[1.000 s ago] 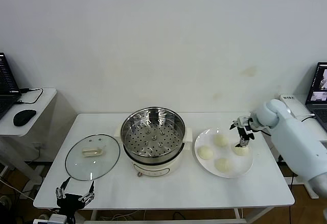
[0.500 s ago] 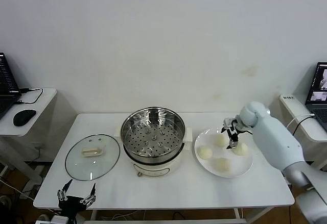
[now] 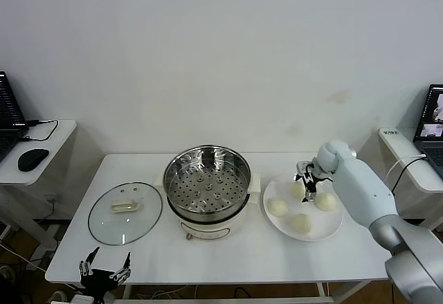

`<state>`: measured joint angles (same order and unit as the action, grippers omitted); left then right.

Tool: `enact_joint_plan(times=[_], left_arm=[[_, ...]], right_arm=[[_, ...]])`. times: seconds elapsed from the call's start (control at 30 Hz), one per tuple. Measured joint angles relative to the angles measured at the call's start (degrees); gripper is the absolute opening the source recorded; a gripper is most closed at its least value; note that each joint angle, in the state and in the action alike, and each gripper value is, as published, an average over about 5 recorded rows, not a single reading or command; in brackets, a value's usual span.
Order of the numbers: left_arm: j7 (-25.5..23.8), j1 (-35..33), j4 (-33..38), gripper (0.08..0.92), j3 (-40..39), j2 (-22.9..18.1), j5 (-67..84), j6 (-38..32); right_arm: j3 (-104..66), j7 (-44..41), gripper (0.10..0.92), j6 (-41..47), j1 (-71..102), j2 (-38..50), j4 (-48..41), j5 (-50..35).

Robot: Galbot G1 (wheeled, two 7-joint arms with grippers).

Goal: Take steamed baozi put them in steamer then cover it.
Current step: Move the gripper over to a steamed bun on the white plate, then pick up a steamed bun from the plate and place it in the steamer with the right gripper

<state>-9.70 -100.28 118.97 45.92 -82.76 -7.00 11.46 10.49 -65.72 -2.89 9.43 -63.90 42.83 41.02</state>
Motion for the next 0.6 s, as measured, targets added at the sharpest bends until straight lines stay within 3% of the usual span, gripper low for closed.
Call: enact_joint_plan(times=[0.2, 0.6], left_arm=[[-0.1, 0.4, -0.3, 0.823, -0.3, -0.2, 0.0, 0.0], [0.0, 0.5, -0.9, 0.823, -0.6, -0.5, -0.1, 0.1]], right_arm=[[-0.3, 0.9, 0.795, 0.2, -0.1, -0.3, -1.1, 0.0], [0.0, 1.2, 0.478, 1.1, -1.2, 0.1, -2.2, -2.2]])
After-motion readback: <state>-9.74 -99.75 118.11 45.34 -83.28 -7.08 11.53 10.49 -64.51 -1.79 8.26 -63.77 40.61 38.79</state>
